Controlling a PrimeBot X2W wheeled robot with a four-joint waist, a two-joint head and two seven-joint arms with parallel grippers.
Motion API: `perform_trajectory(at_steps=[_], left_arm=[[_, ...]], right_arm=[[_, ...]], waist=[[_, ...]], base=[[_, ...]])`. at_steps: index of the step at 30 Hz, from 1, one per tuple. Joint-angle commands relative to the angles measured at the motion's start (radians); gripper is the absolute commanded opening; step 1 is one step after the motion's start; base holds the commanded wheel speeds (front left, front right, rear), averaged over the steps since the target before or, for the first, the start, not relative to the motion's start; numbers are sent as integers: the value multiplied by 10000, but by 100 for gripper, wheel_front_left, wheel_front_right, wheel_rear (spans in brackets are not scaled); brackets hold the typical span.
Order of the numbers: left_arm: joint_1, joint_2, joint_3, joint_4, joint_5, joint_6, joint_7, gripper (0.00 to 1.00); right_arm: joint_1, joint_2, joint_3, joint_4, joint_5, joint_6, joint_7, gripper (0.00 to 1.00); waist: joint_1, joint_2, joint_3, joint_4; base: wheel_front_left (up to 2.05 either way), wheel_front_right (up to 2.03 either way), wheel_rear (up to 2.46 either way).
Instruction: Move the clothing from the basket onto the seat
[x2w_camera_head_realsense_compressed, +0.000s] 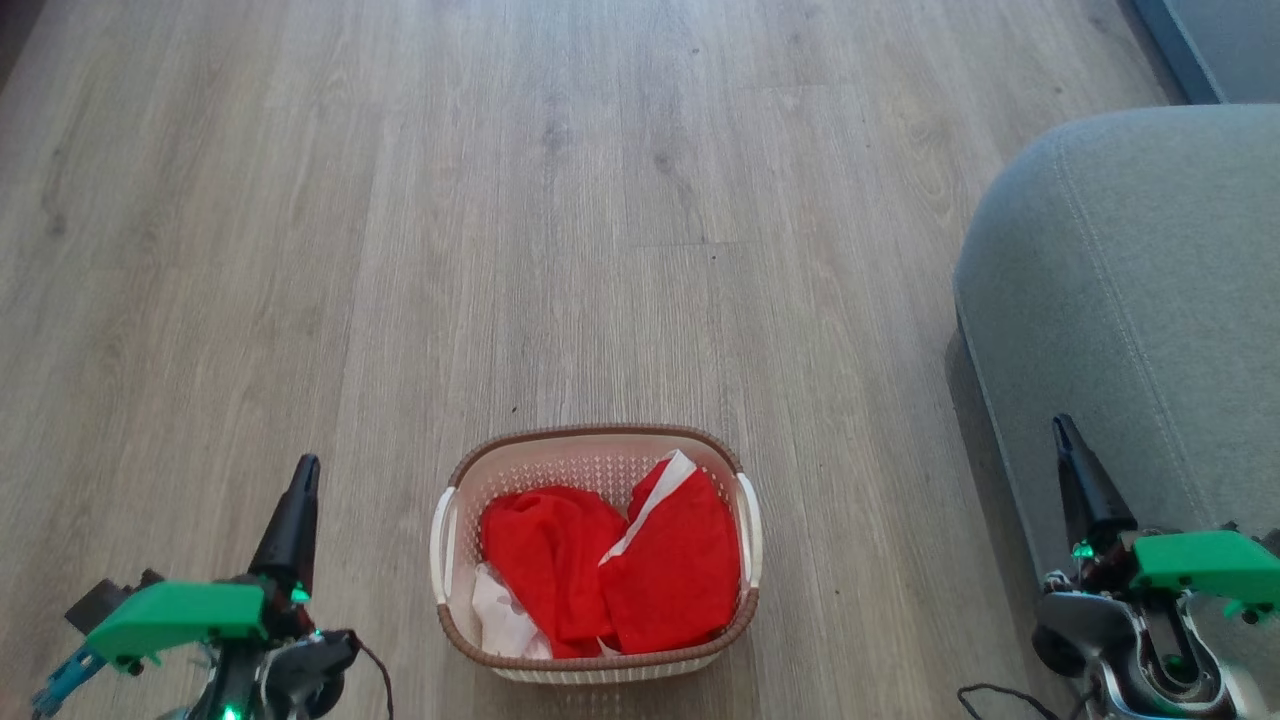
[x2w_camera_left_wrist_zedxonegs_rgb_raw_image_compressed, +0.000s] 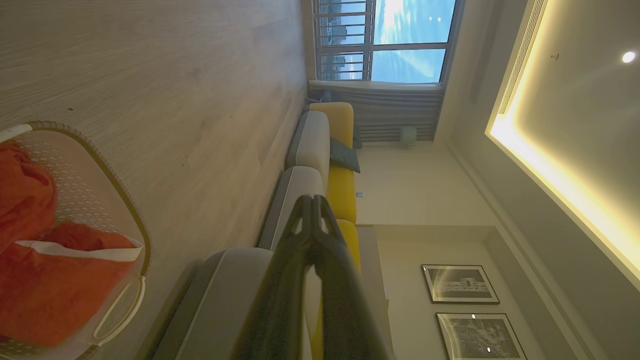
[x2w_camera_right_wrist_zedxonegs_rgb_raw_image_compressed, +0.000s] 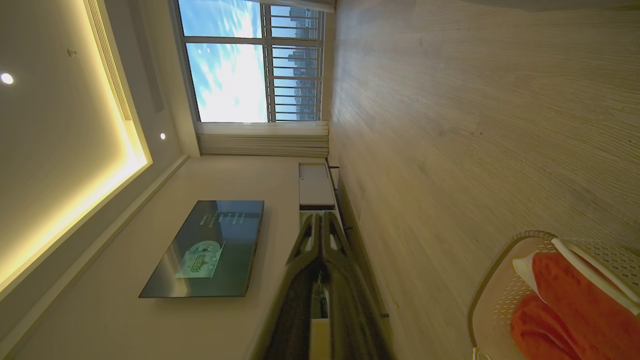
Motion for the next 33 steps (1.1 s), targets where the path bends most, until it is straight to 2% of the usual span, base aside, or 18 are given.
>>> perform_trajectory(at_steps=[1, 33], left_arm=[[-480, 139, 333, -333, -68, -90, 73, 0], [-480, 139, 333, -333, -68, -90, 73, 0]], right_arm=[[-301, -39, 179, -393, 62, 2, 39, 0], [-301, -39, 179, -393, 62, 2, 39, 0]], waist=[[0, 0, 0, 0], [0, 0, 0, 0]], base=[[0, 0, 0], [0, 0, 0]])
